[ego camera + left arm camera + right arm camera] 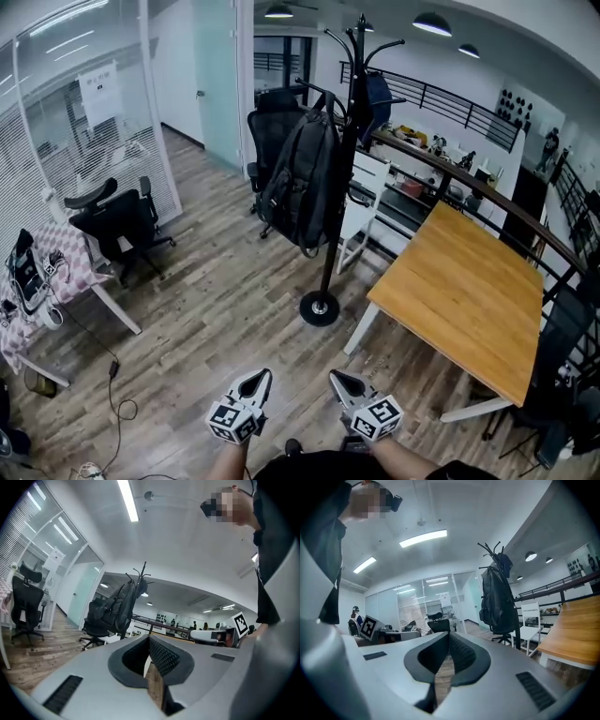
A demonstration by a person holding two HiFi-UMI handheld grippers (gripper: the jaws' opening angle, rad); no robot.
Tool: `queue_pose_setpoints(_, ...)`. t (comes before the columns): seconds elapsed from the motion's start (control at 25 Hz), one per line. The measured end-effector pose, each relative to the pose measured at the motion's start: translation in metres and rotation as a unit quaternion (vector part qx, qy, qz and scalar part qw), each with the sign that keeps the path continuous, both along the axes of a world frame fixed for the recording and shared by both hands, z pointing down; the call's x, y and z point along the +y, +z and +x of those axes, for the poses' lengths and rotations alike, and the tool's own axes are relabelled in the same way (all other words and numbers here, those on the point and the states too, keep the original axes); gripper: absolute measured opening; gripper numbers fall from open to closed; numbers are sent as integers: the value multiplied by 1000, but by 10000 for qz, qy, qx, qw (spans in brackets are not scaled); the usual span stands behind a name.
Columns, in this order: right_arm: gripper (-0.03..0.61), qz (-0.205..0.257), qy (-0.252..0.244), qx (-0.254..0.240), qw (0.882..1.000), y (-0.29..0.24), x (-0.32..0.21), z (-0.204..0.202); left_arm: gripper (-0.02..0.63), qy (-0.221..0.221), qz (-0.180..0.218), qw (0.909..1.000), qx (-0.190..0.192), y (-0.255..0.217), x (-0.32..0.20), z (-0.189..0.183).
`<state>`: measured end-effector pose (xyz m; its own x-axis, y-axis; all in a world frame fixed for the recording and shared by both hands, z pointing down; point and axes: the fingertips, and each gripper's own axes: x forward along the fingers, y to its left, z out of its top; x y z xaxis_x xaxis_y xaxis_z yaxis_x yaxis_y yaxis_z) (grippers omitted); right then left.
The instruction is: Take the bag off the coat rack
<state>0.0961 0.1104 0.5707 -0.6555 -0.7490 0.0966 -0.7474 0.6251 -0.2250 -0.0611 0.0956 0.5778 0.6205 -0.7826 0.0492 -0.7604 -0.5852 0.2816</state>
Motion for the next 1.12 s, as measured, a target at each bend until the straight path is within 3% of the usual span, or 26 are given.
queue_pose_setpoints(0.32,32,186,185,-52,9996,0,-51,13,14,382,273,9989,-8,3,-53,14)
queue_pose_setpoints(0.6,32,129,326,-115,9993,8,-96,20,15,433,405,9982,44,-6,-107,10)
queue_pose_setpoints(0.84,32,141,359,-328,9987,12,-164,29,14,572,389,9976,-52,-6,-165,25)
queue_pose_setpoints(1.12,32,307,192,-383,9986,-12,-250,31,14,459,401,9981,104,-37,-249,28)
